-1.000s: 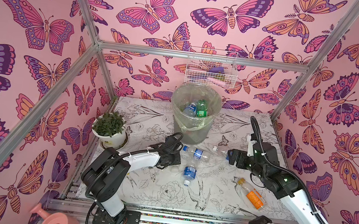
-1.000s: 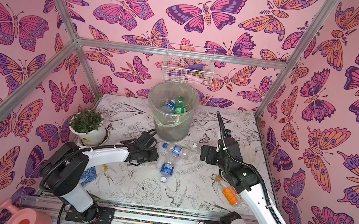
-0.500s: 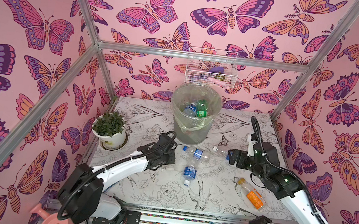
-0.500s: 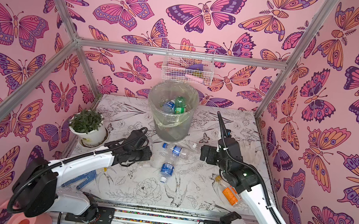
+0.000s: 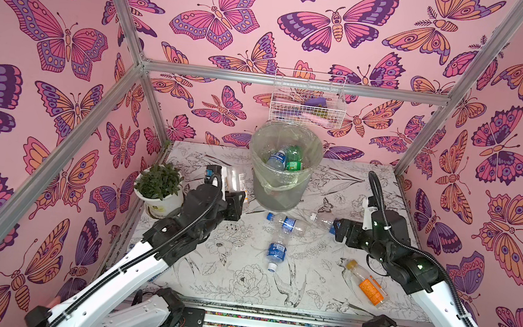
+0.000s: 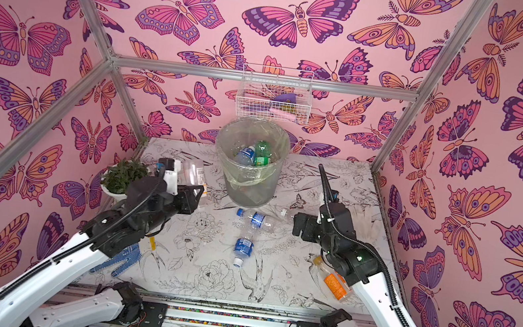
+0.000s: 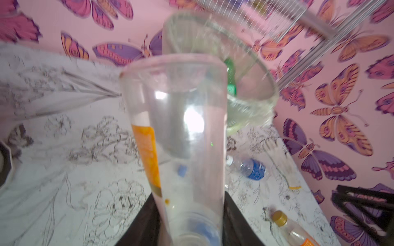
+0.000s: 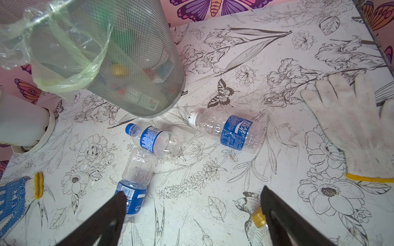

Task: Throw the plastic bottles in the bin
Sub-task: Pick up the plastic bottle from the center of the table, then throw the plastic bottle into the trash bin.

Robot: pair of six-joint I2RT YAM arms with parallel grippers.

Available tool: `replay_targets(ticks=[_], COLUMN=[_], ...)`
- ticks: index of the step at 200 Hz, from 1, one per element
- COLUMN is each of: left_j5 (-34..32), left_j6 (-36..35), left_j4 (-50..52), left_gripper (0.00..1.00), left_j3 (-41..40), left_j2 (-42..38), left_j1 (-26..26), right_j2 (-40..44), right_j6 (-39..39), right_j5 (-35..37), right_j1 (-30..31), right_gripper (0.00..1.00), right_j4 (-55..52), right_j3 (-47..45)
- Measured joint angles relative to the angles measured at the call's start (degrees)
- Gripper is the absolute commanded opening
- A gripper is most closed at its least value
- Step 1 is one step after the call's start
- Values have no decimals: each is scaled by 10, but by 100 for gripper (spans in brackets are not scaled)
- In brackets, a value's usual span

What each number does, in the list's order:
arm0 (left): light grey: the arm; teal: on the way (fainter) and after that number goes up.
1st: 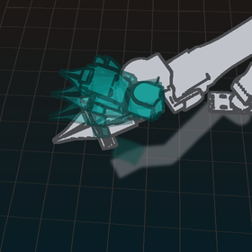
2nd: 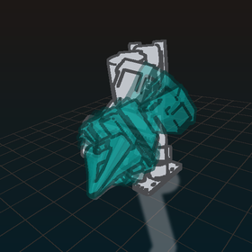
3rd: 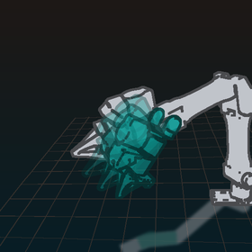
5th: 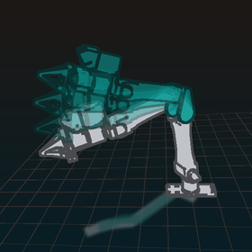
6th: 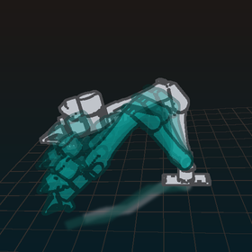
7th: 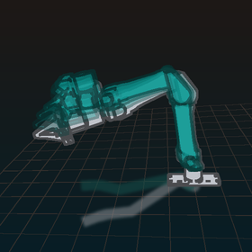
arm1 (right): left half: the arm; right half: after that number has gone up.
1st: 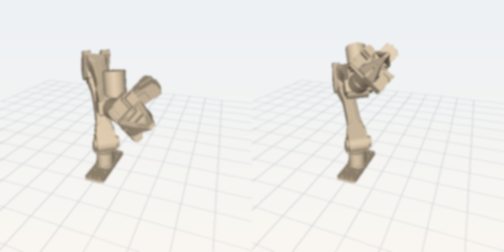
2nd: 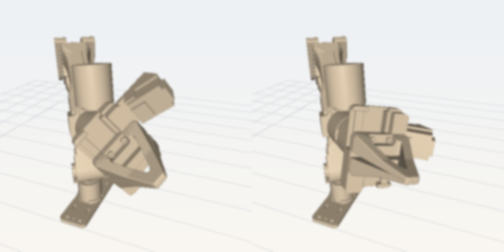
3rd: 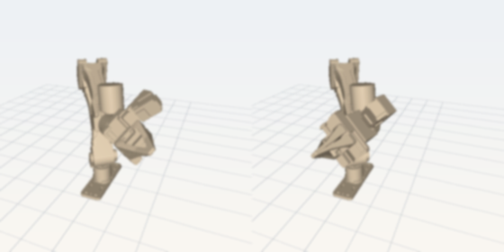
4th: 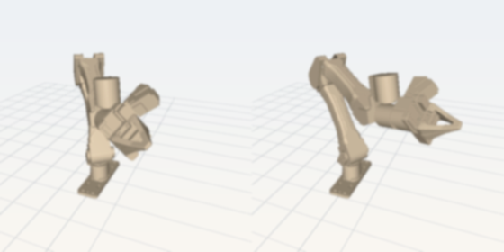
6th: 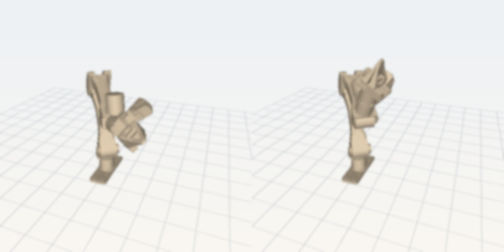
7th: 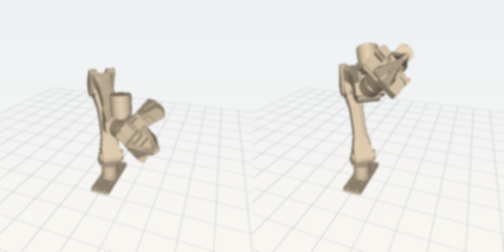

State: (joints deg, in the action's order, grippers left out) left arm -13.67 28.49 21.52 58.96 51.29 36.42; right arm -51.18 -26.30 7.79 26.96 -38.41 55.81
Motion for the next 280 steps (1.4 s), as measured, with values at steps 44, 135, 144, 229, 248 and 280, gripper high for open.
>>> replay_targets(ticks=[44,135,144,229,248,280], left_j5=[-24,-25,-24,25,48,94], left_j6=[-98,-160,-165,-202,-200,-185], left_j4=[-12,-20,-23,-63,-55,2], left_gripper=[26,26,26,29,43,98], left_j3=[81,143,152,335,391,462], left_j2=[3,55,62,241,322,459], left_j1=[7,7,7,-8,-20,-44], right_j2=[0,4,4,13,17,23], right_j6=[-7,-7,-7,-7,-7,-7], right_j5=[-2,-2,-2,-2,-2,-1], right_j1=[0,0,0,0,0,0], right_gripper=[99,99,99,99,99,99], right_j4=[0,-4,-4,-9,-15,-24], right_j3=[0,0,0,0,0,0])
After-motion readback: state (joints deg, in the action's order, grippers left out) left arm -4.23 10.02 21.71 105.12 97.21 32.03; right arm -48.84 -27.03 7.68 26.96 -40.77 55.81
